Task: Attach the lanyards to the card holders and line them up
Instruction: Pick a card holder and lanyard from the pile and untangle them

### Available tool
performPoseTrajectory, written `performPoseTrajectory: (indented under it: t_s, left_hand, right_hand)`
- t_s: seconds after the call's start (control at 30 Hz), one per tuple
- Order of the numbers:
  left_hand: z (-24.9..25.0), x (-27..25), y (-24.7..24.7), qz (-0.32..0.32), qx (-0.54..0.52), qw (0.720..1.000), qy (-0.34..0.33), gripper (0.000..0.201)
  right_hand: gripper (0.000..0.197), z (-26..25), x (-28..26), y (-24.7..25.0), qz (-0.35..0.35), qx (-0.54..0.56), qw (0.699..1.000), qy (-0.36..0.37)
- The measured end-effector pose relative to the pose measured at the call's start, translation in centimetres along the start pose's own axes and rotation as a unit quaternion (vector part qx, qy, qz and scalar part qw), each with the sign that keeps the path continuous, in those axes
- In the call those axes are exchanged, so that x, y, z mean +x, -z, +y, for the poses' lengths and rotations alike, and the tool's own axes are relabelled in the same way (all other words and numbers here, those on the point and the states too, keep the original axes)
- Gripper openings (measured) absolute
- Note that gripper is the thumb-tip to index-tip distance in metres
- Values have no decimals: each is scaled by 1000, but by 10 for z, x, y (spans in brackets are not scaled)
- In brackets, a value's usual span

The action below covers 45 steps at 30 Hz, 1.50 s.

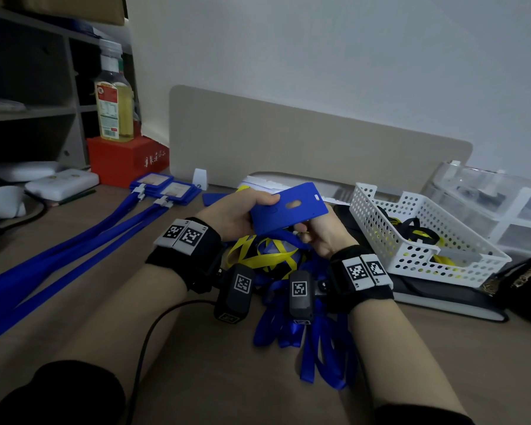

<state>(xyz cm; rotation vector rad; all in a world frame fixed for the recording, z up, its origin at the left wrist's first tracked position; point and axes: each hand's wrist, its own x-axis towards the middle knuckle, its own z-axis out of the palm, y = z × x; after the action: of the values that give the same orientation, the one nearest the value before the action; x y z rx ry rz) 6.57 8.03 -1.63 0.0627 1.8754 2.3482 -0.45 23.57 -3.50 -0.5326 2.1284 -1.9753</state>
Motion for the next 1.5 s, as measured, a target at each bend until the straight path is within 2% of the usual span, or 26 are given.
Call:
performPoseTrajectory:
  t_s: [0.03, 0.17, 0.3, 0.43, 0.53, 0.67, 0.77, 0.83, 1.03, 1.27, 1.5]
  left_hand:
    - [0, 0, 0, 8, 2, 1000, -2, 28]
    - [0, 1, 0, 21, 15, 1000, -1, 42]
    - [0, 2, -1, 6, 16, 1000, -8, 32]
    - [0, 3, -2, 2, 14, 1000, -8, 32]
    - [2, 4, 0, 22, -1, 1000, 3, 28]
    - [8, 3, 11, 58, 11, 998, 25, 33]
    - [14, -2, 16, 99, 35, 994, 26, 21]
    - [15, -2, 18, 131, 46, 990, 26, 20]
    - [14, -2, 21, 189, 87, 978, 35, 13]
    - [15, -2, 23, 201, 89, 975, 42, 9]
    - [15, -4, 24, 202, 88, 974, 45, 11]
  right_hand:
    - [7, -1, -1, -1, 11, 5, 1000, -2]
    - [24, -4, -4, -4, 41, 13, 999, 4]
    - [27, -7, -7, -9, 78, 40, 996, 18]
    - [28, -9, -9, -11, 94, 47, 994, 13]
    - [26, -11, -10, -14, 100, 43, 994, 10]
    - [36, -21, -17, -9, 120, 69, 990, 24]
    - [22, -25, -22, -8, 124, 82, 988, 41]
    - [18, -25, -21, -7, 130, 81, 986, 60]
    - [23, -24, -18, -8, 135, 88, 983, 88]
    - [24, -27, -21, -10, 118, 106, 983, 96]
    - [24, -25, -21, -12, 91, 62, 987, 116]
